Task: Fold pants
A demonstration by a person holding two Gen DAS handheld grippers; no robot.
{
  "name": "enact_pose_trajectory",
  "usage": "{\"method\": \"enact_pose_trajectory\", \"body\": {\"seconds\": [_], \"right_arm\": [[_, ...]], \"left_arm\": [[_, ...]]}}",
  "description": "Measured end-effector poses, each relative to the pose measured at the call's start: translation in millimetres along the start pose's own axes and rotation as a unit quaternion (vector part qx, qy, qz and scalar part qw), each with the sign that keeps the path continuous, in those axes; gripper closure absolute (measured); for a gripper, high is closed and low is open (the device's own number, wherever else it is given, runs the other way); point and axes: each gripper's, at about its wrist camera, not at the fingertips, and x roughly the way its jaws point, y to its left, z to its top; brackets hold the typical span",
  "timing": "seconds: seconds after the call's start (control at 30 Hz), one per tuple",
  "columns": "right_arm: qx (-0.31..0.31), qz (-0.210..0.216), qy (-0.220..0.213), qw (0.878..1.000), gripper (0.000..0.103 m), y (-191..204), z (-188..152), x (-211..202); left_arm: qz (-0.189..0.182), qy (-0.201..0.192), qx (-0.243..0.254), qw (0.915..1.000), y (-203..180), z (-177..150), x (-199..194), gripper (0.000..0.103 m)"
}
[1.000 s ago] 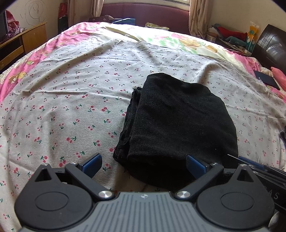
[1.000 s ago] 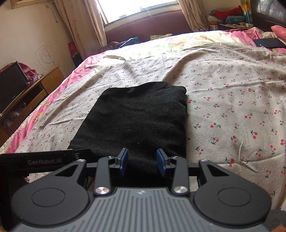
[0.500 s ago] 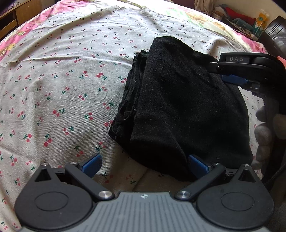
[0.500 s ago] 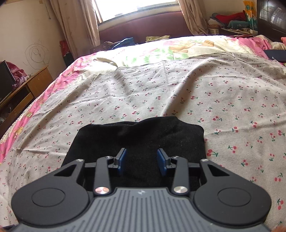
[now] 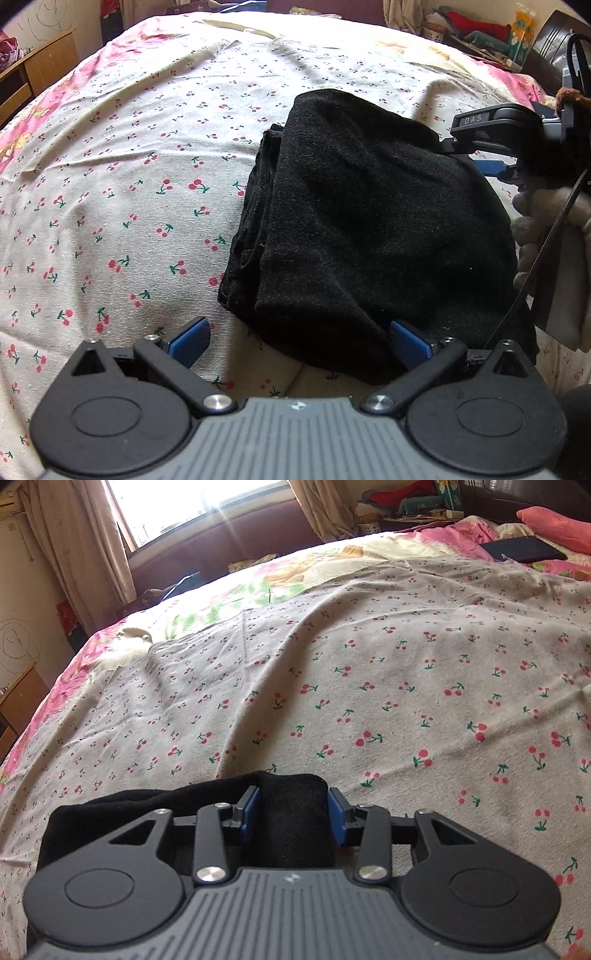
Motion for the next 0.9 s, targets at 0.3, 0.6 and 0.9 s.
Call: {"method": "enact_pose_trajectory", "body": {"seconds": [0.3,0.6,0.9], "right_arm": [[-0.009,0.048,0.011,0.999,0.061,-16.5,-48.3,-102.6],[0.004,0.077,0.090,0.993,0.061,-19.8,-105.5,-140.8],[0.004,0.108,0.107,0.988,0.061,-17.6,-119.2,-152.9]], "left_arm": [[0.014,-0.038,-0.003,0.9992,-0.9,-3.1,-15.6,0.000],[0.058,-0.057,0.065,0.9946,-22.2,-12.5,-27.3,0.000],[0.092,-0.060,0.063,0.9919,-14.7,-16.4,-53.6,0.000]]}}
